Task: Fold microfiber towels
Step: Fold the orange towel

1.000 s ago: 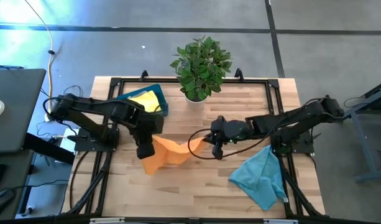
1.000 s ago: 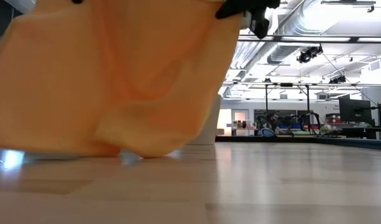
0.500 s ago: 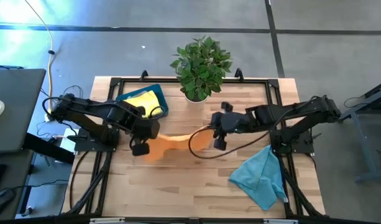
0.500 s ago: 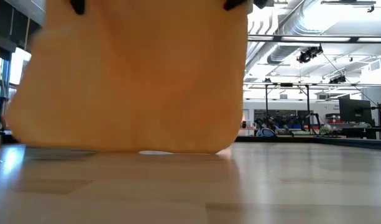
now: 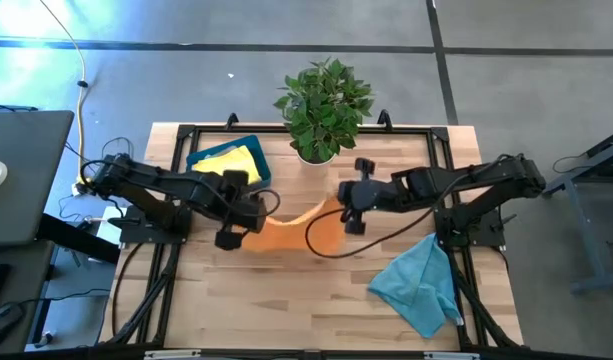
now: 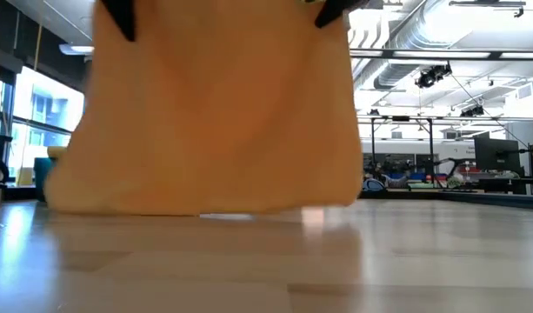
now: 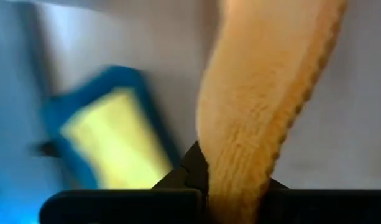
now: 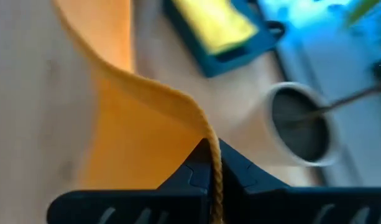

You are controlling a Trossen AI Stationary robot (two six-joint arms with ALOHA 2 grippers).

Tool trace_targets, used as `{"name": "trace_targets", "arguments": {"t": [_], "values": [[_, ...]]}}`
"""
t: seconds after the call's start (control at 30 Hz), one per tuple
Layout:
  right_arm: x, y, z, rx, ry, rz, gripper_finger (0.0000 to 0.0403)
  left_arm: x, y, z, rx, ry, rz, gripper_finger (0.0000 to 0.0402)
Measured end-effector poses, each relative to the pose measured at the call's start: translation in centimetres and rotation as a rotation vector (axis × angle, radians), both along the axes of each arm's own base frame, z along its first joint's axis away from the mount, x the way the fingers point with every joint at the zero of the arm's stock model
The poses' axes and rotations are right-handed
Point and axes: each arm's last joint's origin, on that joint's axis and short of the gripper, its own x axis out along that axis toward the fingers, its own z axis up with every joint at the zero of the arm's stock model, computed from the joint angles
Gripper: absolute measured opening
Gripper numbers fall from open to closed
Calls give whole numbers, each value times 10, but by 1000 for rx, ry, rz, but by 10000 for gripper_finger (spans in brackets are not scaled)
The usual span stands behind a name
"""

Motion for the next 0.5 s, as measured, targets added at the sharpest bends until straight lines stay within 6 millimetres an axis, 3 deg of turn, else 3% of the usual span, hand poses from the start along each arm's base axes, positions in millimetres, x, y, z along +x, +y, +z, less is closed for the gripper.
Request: {"name": "trace_targets", "arguments": {"t": [0.17, 0.27, 0.4, 0.5], "values": [[0, -11, 1, -174, 36, -42, 0, 0, 9, 5, 325, -35, -13, 0], [-1, -14, 2, -266, 61, -47, 0, -1, 11, 12, 433, -65, -11, 0], [-2, -14, 3, -376, 88, -62, 0, 0, 12, 20, 464, -105, 8, 0], [-3, -8, 2, -357, 93, -22, 0, 0, 11, 19, 393, -135, 73, 0]]}}
